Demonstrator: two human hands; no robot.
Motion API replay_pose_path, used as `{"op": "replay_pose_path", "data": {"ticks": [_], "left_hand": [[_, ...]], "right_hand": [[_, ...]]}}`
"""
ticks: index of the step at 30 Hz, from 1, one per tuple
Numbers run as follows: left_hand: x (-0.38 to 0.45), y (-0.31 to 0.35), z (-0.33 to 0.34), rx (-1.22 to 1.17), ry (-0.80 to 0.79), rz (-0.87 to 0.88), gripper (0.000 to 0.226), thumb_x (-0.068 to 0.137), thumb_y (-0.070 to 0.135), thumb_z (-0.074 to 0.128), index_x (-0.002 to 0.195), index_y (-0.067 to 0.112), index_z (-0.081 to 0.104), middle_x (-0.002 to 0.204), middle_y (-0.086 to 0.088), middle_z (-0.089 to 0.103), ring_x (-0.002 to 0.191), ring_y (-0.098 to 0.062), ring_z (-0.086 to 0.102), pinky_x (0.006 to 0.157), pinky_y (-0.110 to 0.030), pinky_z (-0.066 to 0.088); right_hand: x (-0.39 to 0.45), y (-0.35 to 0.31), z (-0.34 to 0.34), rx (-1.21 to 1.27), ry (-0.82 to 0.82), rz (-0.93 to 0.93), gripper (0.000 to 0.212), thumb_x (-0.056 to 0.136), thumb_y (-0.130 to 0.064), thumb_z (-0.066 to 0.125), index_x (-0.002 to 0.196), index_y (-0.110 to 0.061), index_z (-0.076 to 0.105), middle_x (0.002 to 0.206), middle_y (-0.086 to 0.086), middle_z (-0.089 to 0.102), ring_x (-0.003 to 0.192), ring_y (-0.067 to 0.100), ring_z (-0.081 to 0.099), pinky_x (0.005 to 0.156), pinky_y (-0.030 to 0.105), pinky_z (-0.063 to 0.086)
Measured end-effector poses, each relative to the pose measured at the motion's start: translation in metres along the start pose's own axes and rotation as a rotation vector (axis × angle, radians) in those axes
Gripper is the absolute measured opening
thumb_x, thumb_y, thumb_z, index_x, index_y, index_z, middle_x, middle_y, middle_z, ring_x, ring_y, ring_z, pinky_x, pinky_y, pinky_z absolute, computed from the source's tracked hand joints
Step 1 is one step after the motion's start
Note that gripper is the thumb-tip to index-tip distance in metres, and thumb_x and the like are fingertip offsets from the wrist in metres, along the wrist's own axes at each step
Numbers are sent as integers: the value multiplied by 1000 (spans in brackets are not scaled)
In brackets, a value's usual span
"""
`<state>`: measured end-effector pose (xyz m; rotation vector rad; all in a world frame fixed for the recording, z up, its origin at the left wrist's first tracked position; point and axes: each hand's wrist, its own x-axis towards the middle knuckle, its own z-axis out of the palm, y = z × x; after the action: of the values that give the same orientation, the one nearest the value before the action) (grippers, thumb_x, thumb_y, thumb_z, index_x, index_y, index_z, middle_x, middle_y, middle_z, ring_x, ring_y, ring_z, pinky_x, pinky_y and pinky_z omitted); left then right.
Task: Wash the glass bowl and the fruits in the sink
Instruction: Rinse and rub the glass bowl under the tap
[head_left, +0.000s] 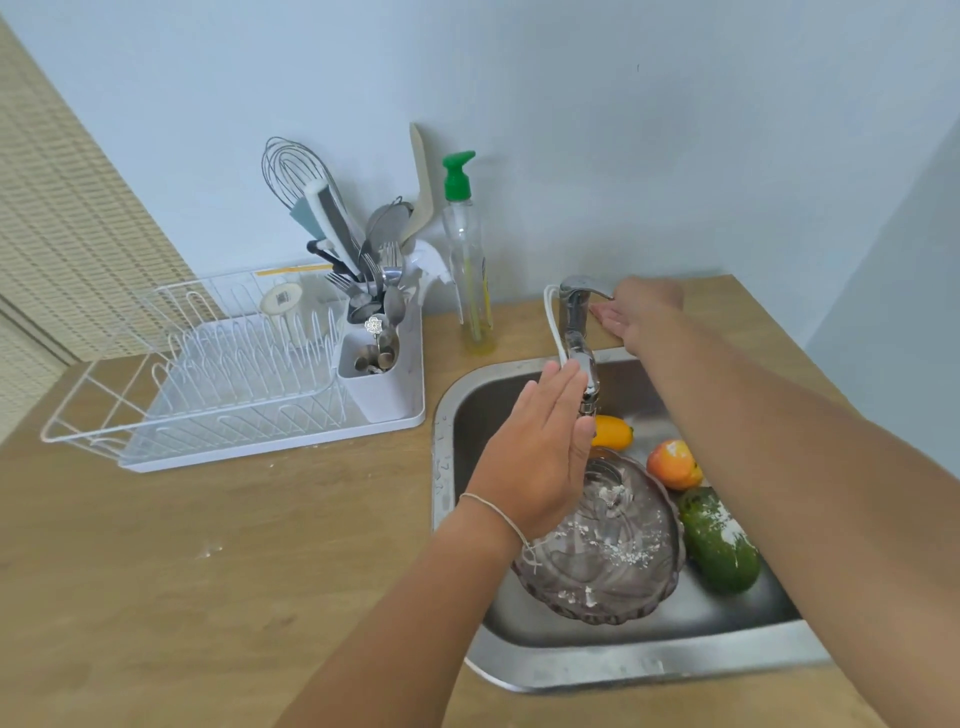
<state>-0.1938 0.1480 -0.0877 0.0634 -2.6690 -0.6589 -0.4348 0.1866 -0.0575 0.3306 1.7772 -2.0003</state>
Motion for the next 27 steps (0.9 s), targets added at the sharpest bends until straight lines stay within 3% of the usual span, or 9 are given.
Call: {"op": "replay_pose_path", "data": {"ticks": [2, 4, 7, 11, 13, 15, 19, 23, 27], "left_hand": [[-1, -1, 1, 0, 1, 1, 64, 104, 40, 14, 153, 5, 32, 162, -8, 31, 154, -20, 16, 125, -30, 9], [-3, -2, 4, -4, 2, -5, 62, 105, 39, 15, 154, 5, 32, 162, -7, 30, 154, -17, 14, 126, -30, 9], [0, 0, 5, -2, 20, -12, 59, 105, 37, 17, 154, 6, 32, 162, -6, 31, 154, -16, 15, 126, -30, 9], [-1, -2, 6, -26, 24, -12, 52, 107, 29, 25, 154, 8, 31, 163, -4, 29, 154, -14, 14, 126, -29, 8], [-2, -2, 8, -44, 35, -25, 53, 107, 30, 25, 155, 9, 30, 163, -2, 28, 154, -13, 13, 126, -28, 8], [-2, -1, 10, -56, 59, -31, 54, 106, 31, 24, 155, 9, 30, 164, -1, 27, 154, -11, 12, 125, -27, 7], [-1, 0, 14, -129, 76, -55, 52, 107, 30, 27, 155, 10, 31, 163, 0, 29, 153, -10, 15, 125, -26, 11], [-2, 3, 17, -486, 217, -215, 42, 105, 25, 40, 144, 14, 51, 150, 2, 51, 142, -7, 41, 117, -22, 32], [-4, 7, 30, -657, 339, -469, 30, 106, 22, 42, 122, 21, 67, 114, 12, 71, 107, -3, 65, 94, -28, 52]], "right_hand": [[5, 0, 1, 56, 24, 19, 58, 91, 4, 35, 149, 0, 43, 145, 32, 50, 114, 39, 70, 112, 49, 42], [10, 8, -1, 94, 98, 10, 46, 90, 5, 44, 131, -3, 61, 125, 38, 64, 89, 35, 77, 97, 44, 57], [7, 11, -3, 114, 148, -21, 28, 90, 3, 55, 117, 4, 63, 102, 22, 74, 87, 28, 78, 75, 33, 66], [2, -2, 9, 196, 106, -37, 6, 89, 7, 59, 90, 3, 63, 92, 17, 73, 84, 24, 75, 80, 38, 65], [-1, -5, 12, 201, 60, -48, 7, 86, 7, 59, 83, 2, 61, 92, 19, 71, 78, 25, 72, 81, 39, 65], [-6, -8, 9, 206, -2, -54, 3, 88, 2, 59, 86, 1, 61, 100, 19, 71, 86, 26, 72, 82, 38, 64], [-33, 9, -5, 75, -221, -75, 12, 103, -9, 48, 101, -9, 59, 136, 21, 63, 122, 30, 64, 102, 41, 54], [-58, 81, -26, 275, -73, -41, 20, 98, -18, 62, 116, -11, 67, 112, 10, 77, 105, 23, 74, 77, 34, 57], [-81, 156, -51, 291, -73, 121, 20, 100, -22, 61, 115, -10, 67, 107, 11, 76, 98, 29, 72, 82, 41, 58]]}}
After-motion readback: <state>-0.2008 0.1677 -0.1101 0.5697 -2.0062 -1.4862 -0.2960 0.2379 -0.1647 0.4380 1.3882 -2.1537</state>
